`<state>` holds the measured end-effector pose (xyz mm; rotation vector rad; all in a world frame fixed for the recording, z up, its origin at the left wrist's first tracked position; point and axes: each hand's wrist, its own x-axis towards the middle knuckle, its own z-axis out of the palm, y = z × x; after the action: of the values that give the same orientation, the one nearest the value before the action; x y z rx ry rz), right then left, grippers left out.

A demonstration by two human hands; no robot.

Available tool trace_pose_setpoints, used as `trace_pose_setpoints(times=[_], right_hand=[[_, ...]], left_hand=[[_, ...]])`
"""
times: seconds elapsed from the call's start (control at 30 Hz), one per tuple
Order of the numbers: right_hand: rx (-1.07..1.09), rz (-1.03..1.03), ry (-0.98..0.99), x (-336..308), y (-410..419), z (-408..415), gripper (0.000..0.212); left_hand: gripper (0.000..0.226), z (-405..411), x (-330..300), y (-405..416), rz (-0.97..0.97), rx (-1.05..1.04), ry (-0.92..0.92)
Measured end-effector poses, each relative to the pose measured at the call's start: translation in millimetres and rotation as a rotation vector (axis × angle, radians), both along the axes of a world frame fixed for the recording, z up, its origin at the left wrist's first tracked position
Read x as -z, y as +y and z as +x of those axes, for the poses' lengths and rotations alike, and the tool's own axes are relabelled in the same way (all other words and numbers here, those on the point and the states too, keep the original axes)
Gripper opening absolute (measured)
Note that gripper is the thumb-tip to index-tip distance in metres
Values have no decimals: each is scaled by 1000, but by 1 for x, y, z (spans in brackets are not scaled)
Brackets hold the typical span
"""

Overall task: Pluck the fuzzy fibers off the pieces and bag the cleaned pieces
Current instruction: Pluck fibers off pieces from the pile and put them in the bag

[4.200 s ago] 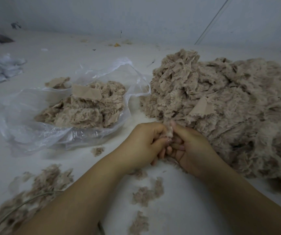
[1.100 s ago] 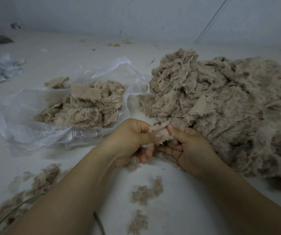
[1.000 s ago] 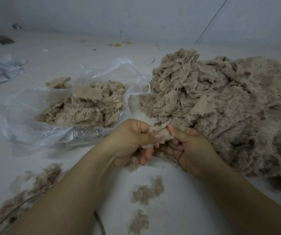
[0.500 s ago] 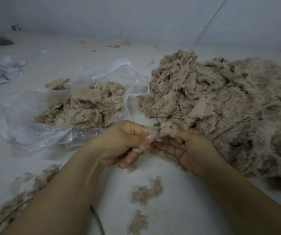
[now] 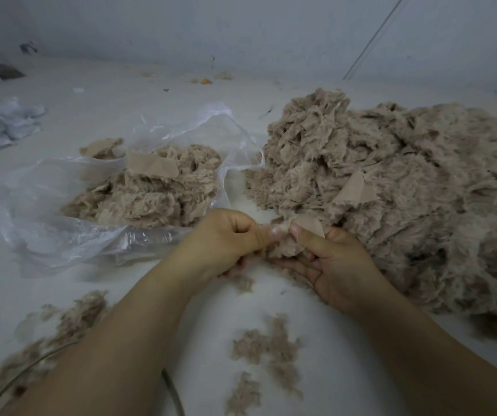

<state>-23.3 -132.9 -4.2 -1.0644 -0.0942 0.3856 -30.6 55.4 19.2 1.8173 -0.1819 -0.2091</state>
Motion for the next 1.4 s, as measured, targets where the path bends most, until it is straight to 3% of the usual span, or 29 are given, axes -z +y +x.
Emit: trace_pose_setpoints(times=[0.07,0.2,0.33,0.53,0.7,0.8,0.93,1.07,1.17,1.23,1.3,1.4], right_hand=[[-9,-37,-30,1,0,-1,18],[-30,-55,-56,2,-1,-1,22],[-25,-37,-49,2,0,0,34],[-88,-106,-132,3,1,-1,15],[-61,-147,-20,7,-2,4,19],[-100,-126,-32,3,-3,4,13],[-146,-82,-55,2,-4,2,22],[-62,-116,-11,0,-4,2,12],[21,-109,31,-1,-3,2,34],[28,-82,43,-1,-2,0,35],[46,-59,65,0,-1,1,32],[71,-57,86,1,0,4,34]], left_hand=[[46,0,7,-12,-22,-102,-66],[17,-2,10,-25,-66,-112,-102],[36,-1,8,-23,-159,-156,-12],[37,-2,10,-26,-93,-223,-126],[41,1,11,-26,-249,-280,-122],[32,0,12,-26,-283,-217,-84],[21,0,13,-24,-245,-116,-41],[23,-1,12,-22,-190,-16,60],[19,-2,11,-18,-139,41,91],[25,-2,9,-16,-121,27,94],[25,3,8,-15,-288,-126,-15],[4,13,1,-2,-706,-438,-246]])
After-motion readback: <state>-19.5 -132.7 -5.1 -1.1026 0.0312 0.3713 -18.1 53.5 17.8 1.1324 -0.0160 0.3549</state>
